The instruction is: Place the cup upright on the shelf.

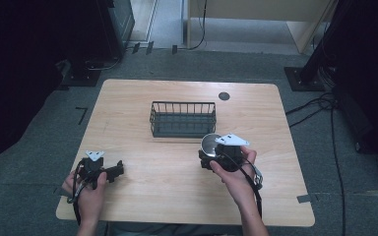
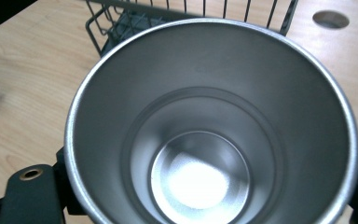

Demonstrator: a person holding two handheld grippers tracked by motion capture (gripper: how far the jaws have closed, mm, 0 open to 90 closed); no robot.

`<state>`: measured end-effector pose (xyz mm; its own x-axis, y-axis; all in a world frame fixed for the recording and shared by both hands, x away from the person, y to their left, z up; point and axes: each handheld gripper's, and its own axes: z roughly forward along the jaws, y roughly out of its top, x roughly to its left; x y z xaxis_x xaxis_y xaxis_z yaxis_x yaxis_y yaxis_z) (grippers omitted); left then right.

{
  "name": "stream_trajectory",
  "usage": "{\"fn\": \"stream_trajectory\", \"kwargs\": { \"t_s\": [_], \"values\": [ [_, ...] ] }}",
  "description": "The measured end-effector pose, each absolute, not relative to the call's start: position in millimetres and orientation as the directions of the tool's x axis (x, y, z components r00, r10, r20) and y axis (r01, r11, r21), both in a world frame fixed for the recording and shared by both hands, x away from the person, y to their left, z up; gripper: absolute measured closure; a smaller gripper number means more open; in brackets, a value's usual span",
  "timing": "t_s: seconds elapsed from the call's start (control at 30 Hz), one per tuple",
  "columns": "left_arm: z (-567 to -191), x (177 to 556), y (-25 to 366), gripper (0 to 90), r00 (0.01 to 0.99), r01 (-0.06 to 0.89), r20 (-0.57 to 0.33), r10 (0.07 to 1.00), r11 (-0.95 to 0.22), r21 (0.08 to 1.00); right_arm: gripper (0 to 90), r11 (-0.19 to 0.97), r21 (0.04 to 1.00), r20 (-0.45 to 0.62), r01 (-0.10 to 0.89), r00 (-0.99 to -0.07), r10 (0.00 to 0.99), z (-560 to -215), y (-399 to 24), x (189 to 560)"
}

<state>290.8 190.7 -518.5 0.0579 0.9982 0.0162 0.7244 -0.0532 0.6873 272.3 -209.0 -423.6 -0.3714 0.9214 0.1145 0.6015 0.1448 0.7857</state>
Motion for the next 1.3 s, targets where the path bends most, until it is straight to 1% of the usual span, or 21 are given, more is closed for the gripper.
{"fn": "stream_trajectory", "kwargs": {
  "t_s": [0.33,0.7,1.03,1.3],
  "values": [
    [-518.7,290.8,190.4,0.0,0.055,0.723,0.013,0.998,-0.049,0.689,17.3,0.154,0.791,0.111,0.592,-0.387,0.915,-409.5,-200.9,297.4],
    [-518.7,290.9,190.4,0.0,0.055,0.723,0.014,0.998,-0.05,0.689,17.3,0.181,0.795,0.08,0.579,-0.395,0.915,-398.0,-189.5,326.5],
    [-518.7,290.8,190.4,0.0,0.055,0.723,0.014,0.998,-0.05,0.689,17.3,0.178,0.803,0.074,0.569,-0.391,0.917,-386.4,-180.2,351.7],
    [-518.6,290.8,190.4,0.0,0.055,0.724,0.014,0.998,-0.05,0.688,17.4,0.177,0.802,0.069,0.571,-0.382,0.922,-380.8,-174.5,378.5]
  ]
}}
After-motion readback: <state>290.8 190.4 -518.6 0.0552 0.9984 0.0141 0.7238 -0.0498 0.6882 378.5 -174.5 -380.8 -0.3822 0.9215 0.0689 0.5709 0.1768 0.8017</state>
